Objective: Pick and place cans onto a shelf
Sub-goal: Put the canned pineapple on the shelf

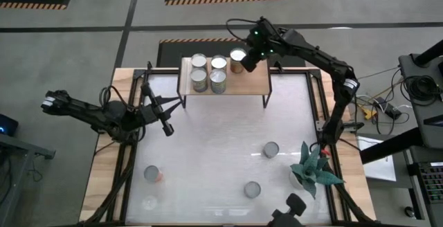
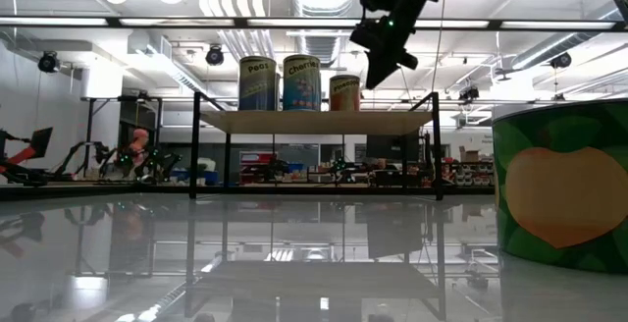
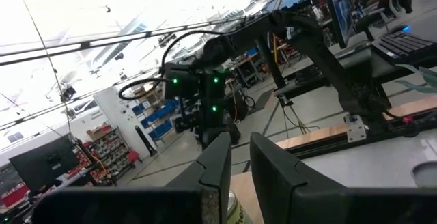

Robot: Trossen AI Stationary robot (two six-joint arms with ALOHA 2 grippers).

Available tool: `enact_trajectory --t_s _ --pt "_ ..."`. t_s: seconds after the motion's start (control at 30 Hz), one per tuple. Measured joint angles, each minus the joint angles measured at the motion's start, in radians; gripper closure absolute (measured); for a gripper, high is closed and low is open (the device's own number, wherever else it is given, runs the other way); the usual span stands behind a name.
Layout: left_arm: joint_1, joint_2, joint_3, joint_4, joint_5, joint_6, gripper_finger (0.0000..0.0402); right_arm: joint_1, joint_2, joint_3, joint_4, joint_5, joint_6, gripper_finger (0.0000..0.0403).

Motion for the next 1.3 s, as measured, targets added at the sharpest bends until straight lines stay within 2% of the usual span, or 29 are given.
enact_trajectory --t_s 0.43,0.73,1.3 --pt "0.0 0.0 0.0 -0.002 0.0 0.002 0.0365 0.015 0.035 -0.029 0.176 -0.038 0.019 0.0394" --pt "0.0 0.0 0.0 -0.006 0.0 0.003 0.0365 0.019 0.036 -0.03 0.081 -0.041 0.031 0.0394" --pt "0.0 0.0 0.0 -0.002 0.0 0.003 0.0365 0.061 0.041 -0.033 0.181 -0.093 0.044 0.0394"
